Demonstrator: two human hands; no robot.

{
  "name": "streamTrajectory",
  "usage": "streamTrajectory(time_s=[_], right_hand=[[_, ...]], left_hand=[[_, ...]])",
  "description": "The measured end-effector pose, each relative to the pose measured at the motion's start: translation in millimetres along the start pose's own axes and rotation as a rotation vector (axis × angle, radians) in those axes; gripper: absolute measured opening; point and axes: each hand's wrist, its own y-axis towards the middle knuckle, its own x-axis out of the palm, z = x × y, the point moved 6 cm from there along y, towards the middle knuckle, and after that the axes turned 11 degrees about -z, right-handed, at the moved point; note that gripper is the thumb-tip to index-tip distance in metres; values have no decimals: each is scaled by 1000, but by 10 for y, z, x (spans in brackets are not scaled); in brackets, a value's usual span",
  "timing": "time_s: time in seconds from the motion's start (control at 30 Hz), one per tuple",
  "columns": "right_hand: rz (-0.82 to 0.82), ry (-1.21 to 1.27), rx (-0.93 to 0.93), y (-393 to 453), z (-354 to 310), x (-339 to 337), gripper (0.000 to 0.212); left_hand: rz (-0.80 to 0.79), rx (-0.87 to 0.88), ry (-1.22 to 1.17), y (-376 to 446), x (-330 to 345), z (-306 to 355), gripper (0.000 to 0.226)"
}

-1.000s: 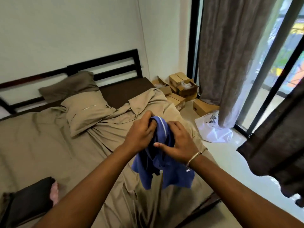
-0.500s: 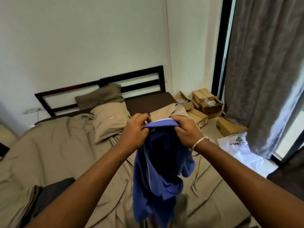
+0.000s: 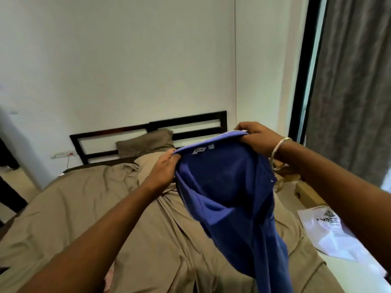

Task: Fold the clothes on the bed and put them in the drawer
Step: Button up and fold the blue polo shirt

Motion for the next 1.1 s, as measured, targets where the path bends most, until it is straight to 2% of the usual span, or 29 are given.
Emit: streamTrajectory(time_s=[0.07, 0.13, 0.2, 0.23, 0.27, 0.33, 0.4, 0.43, 0.47, 0.5, 0.53, 0.57, 0.6, 0.67, 0.73, 0.8, 0.83, 0.87, 0.93, 1.0, 1.1], right_hand=[[-71, -106, 94, -2, 61, -42, 17], [-180, -177, 217, 8, 63, -5, 25], [-228, -172, 289, 12, 48, 1, 29], [-220, -142, 286, 29, 27, -5, 27], [-187, -102, 256, 51, -45, -21, 24], [-93, 4, 140, 88, -229, -37, 25], [8, 192, 7, 123, -380, -48, 22], [-2, 314, -29, 136, -429, -18, 14], [-59, 437, -54, 142, -466, 18, 21], [-143, 536, -59, 151, -468, 43, 41], [-237, 571, -44, 156, -475, 67, 55], [-293, 541, -10, 155, -439, 59, 57], [-326, 453, 14, 152, -442, 39, 49], [-323, 192, 13, 145, -471, -27, 23], [-199, 66, -57, 154, -503, -134, 14], [-13, 106, -136, 153, -540, -233, 22], [59, 127, -187, 152, -552, -243, 27], [102, 120, -235, 148, -584, -231, 26], [174, 70, -297, 154, -634, -201, 21], [251, 54, -302, 137, -704, -227, 19], [405, 175, -340, 97, -848, -370, 18]], left_hand=[[-164, 11, -71, 10, -150, 169, 27], [-452, 59, -33, -20, -301, 287, 47], [-713, 76, 212, -83, -399, 328, 68], [-753, 63, 374, -85, -462, 304, 75], [-739, 63, 518, -50, -548, 271, 75], [-603, 97, 688, 55, -721, 279, 56], [-398, 159, 616, 161, -898, 384, 32], [-302, 186, 509, 185, -1008, 439, 21], [-225, 233, 424, 192, -1096, 515, 10], [-155, 285, 401, 153, -1164, 620, 4], [-84, 340, 416, 102, -1225, 714, 9], [-24, 373, 434, 73, -1248, 787, 13], [21, 385, 412, 37, -1286, 857, 18], [-28, 358, 297, -25, -1345, 931, 34], [-281, 295, 223, -48, -1359, 930, 42], [-536, 249, 338, -77, -1378, 899, 35], [-599, 226, 444, -90, -1400, 878, 32], [-592, 215, 560, -68, -1439, 859, 30], [-418, 250, 738, -1, -1532, 885, 22], [-146, 304, 823, 22, -1615, 951, 14], [143, 401, 768, -47, -1620, 1031, 15]])
